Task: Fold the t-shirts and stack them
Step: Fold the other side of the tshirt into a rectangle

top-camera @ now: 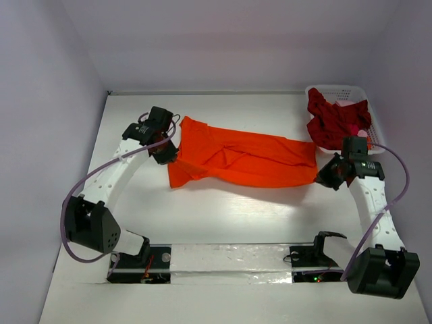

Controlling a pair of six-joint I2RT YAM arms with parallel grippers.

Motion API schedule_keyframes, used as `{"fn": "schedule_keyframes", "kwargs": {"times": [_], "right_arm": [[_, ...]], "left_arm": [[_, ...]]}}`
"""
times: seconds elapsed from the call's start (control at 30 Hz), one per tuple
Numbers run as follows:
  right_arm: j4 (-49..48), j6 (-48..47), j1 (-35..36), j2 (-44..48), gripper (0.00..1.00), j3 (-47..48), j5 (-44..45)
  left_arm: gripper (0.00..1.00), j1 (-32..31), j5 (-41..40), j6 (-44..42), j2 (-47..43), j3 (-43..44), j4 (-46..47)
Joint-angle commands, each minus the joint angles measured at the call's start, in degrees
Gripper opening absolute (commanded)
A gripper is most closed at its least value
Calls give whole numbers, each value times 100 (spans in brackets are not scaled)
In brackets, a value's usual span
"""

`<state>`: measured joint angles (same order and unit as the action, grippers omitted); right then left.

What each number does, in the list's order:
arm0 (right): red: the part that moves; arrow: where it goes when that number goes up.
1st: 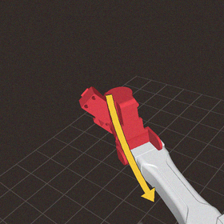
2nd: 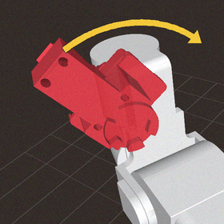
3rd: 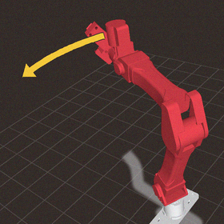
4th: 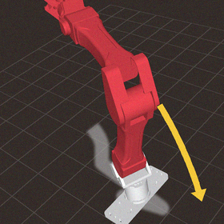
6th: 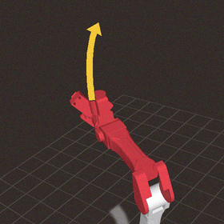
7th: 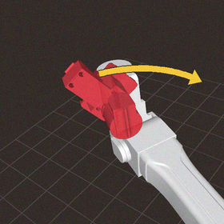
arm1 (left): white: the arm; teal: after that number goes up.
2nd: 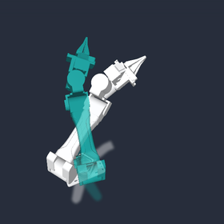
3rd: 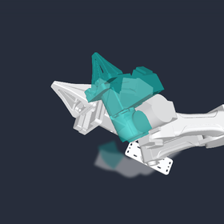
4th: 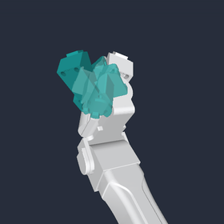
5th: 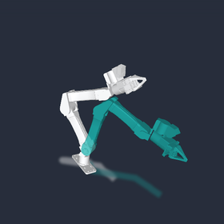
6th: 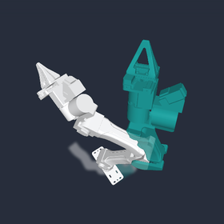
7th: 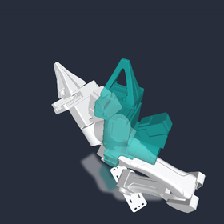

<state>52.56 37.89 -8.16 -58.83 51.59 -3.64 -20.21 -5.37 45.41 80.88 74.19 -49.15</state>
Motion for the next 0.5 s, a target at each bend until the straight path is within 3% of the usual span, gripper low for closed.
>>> {"fn": "schedule_keyframes", "kwargs": {"times": [0.0, 0.47], "right_arm": [[255, -106, 34, 161, 0, 70, 546], [572, -150, 34, 539, 0, -211, 417]], "left_arm": [[0, 78, 0, -111, -266, -168, -42], [0, 193, 132, -392, -301, -239, -271]]}}
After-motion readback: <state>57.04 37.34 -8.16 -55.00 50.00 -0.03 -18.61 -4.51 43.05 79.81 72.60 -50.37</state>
